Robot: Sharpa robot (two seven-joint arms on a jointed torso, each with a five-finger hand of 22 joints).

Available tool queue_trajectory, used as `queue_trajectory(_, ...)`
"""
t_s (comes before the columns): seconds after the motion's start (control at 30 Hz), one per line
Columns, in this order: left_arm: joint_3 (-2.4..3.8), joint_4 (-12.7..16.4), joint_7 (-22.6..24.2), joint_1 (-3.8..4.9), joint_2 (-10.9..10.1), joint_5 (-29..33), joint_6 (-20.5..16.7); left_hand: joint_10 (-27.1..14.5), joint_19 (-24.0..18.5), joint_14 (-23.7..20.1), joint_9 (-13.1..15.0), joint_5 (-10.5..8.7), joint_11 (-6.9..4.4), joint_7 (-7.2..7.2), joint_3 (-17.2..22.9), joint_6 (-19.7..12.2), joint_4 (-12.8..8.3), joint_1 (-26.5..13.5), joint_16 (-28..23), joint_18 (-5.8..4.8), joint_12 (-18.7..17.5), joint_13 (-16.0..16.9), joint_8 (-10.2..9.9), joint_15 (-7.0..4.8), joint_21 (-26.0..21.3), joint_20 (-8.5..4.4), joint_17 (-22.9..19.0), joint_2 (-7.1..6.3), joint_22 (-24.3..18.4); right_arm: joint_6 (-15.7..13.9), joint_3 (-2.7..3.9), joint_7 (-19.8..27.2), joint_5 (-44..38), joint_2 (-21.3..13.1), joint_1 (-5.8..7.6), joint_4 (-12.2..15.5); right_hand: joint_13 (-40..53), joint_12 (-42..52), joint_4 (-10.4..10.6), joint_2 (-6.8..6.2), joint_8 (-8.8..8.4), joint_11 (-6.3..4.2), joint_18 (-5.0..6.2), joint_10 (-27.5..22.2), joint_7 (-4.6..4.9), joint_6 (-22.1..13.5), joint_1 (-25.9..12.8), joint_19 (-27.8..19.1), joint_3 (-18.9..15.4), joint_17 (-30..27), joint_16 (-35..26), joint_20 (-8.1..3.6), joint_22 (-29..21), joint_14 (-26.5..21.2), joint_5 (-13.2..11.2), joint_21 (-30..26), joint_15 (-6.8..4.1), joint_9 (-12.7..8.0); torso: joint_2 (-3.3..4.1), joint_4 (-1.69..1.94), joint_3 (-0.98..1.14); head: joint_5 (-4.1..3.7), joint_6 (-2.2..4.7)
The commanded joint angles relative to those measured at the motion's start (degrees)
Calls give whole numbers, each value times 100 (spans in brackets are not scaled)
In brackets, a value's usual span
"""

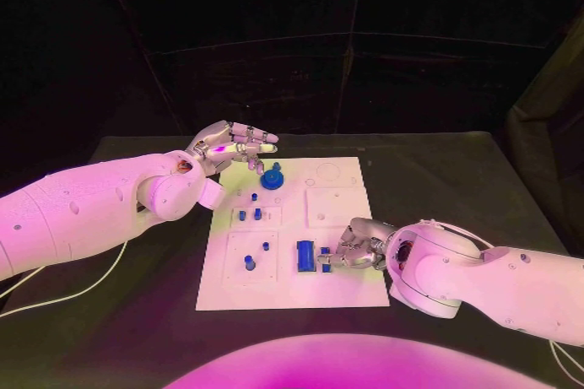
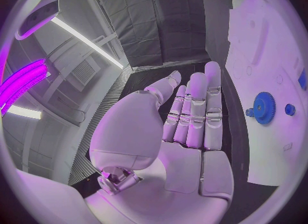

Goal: Assemble the parts on the task board

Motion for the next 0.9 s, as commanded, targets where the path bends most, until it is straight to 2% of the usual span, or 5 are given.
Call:
queue_trajectory(0.03, 4, 0, 27, 10, 9, 27, 55, -22, -51, -23, -4, -10, 2, -6, -31, -48, -8, 7, -25, 70, 30, -9, 26, 3, -31, -7, -9, 23, -6, -126, 2, 103, -143, -79, 6, -41, -2, -37, -32, 54, -35, -1, -102, 40, 0, 29, 70, 23, -63, 329, 10, 6, 6, 364, 65, 32, -42, 12, -5, 3, -4, -13, 15)
queue_trajectory(0.37, 4, -29, 176, 8, 14, 152, -83, -35, -80, -62, -2, -11, 7, -12, -107, -60, 62, -104, -33, 63, 57, -6, 45, 23, -67, 12, -31, 8, -30, -470, 7, 2478, 1548, -319, 171, -477, -1722, -2337, -517, -20, -549, 302, 307, -1140, 357, -765, 1056, -1031, -246, -1540, -1506, 211, -2455, -179, 58, -1497, 205, -219, -68, 6, -32, -71, 143)
queue_trajectory(0.6, 3, -225, 408, 6, 63, 858, -251, -112, -750, -886, 9, -5, 5, -89, -404, -64, 213, -270, -873, 40, 118, -14, 151, 112, -717, 117, -478, -52, -429, -283, 9, 4836, 4340, -126, 469, -1474, -3180, -4014, -974, 123, -920, 771, 452, -2220, 757, -1108, 1927, -2412, -81, -4270, -4838, 645, -4649, -1851, -300, -3897, 684, -524, -242, -42, -96, -136, 337)
queue_trajectory(0.77, 2, -522, 654, -11, 156, 1283, -357, -83, -1692, -1511, -20, 10, 98, -168, -609, -147, 340, -320, -2451, -47, -185, -84, 64, 401, -1768, 385, -1279, -22, -1165, -70, 26, 5823, 5686, 296, 555, -2608, -4254, -4701, -1226, 168, -1335, 1058, 368, -2370, 798, -1199, 1962, -3288, -100, -5444, -6566, 1074, -5473, -3070, -500, -5360, 1208, -938, -363, -90, -109, -165, 667)
queue_trajectory(0.9, 2, -761, 812, -37, 272, 1475, -484, -189, -2269, -1800, -26, -15, 287, -301, -762, -190, 387, -305, -3238, -85, -536, -87, -66, 652, -2366, 590, -1683, -5, -1616, -36, 100, 6115, 6122, 635, 572, -3303, -5210, -5218, -1528, 359, -1580, 1166, 503, -2194, 909, -1086, 1737, -3174, -228, -6412, -7463, 1359, -6052, -2834, -538, -6279, 1310, -1387, -418, -88, -107, -202, 857)
